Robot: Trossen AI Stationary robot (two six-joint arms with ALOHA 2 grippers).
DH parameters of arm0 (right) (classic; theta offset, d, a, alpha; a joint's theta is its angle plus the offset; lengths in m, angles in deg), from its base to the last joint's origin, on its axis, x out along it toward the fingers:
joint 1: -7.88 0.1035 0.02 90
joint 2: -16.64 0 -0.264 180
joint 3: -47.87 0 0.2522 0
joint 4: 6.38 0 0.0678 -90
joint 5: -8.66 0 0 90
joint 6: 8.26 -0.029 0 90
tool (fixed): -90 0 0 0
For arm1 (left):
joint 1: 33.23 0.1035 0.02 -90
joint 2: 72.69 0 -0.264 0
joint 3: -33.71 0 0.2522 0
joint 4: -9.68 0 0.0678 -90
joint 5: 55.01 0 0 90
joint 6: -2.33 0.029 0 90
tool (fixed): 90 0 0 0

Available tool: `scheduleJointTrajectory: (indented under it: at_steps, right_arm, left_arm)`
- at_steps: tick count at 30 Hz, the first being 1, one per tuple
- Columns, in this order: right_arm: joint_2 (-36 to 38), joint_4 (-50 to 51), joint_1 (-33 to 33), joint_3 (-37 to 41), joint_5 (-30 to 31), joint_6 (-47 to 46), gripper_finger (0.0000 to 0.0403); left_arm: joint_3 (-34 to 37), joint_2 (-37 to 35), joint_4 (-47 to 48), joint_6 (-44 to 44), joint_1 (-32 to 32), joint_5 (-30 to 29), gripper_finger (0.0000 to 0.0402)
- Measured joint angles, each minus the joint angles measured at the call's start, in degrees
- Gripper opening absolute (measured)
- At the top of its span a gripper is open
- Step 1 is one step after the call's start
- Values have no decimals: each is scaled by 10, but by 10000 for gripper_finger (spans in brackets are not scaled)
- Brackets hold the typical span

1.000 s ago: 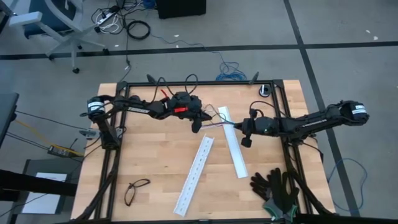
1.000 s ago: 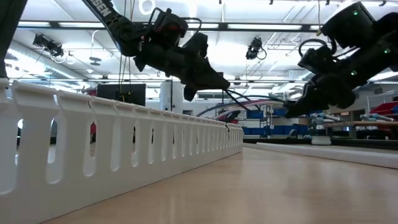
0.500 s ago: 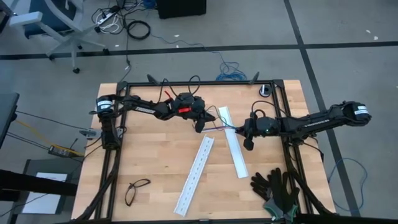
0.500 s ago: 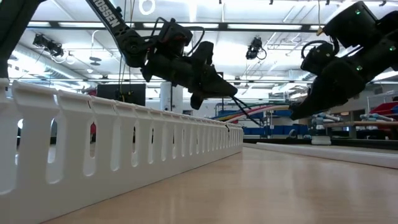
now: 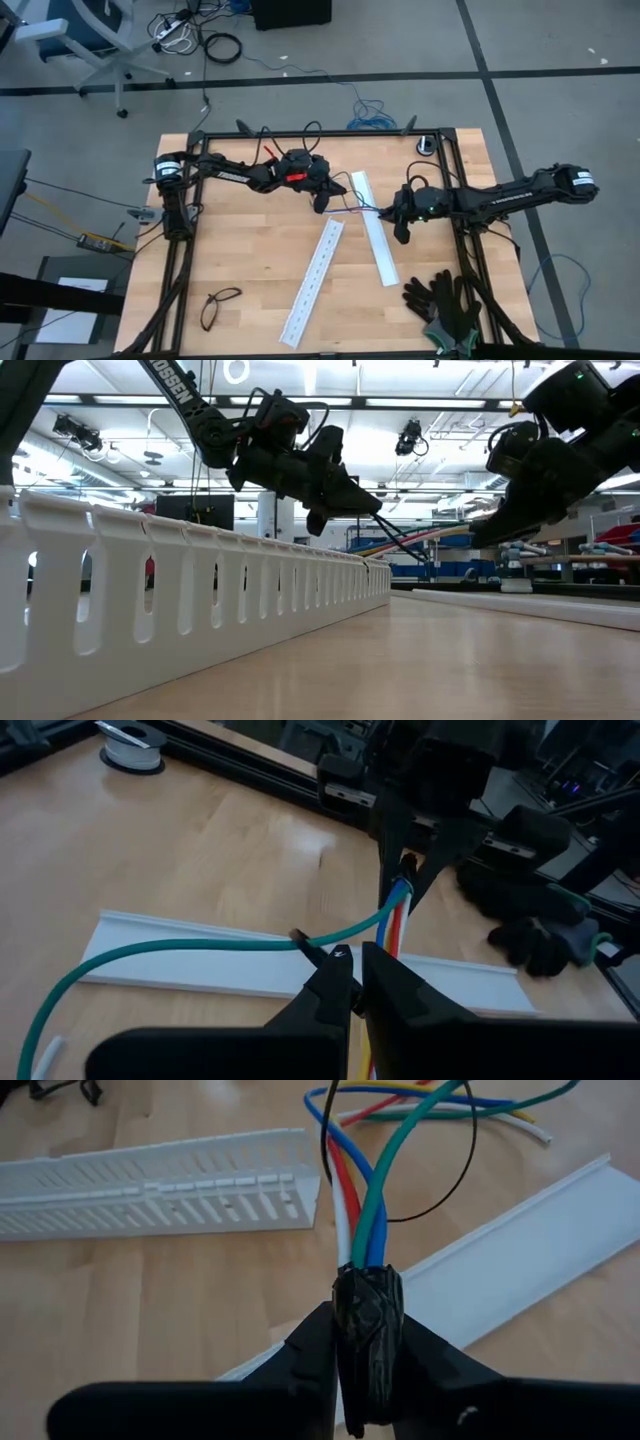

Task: Ziptie cables
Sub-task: Wrap the cable wire in the zip tie

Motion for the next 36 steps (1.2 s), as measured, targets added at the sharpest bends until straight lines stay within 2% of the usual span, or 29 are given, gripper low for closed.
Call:
scheduleJointTrajectory:
  at_steps: [5,14,18,22,29,36]
  right_arm:
    - [1,0,0,0,-1,-8,69]
    - [-1,13,-12,0,-4,-1,177]
    - [-1,10,-18,0,-4,-1,203]
    - [-1,-28,-23,0,2,3,207]
    - [-1,-137,-24,0,23,47,187]
    - [-13,-152,-24,0,52,62,164]
  left_arm:
    - [0,0,-7,0,0,0,0]
    - [0,0,-11,0,0,0,0]
    - [0,0,-12,0,0,0,0]
    - [0,0,-12,0,0,0,0]
    - [-3,9,-20,-17,-3,-8,0]
    - [-54,52,-23,-28,-35,12,0]
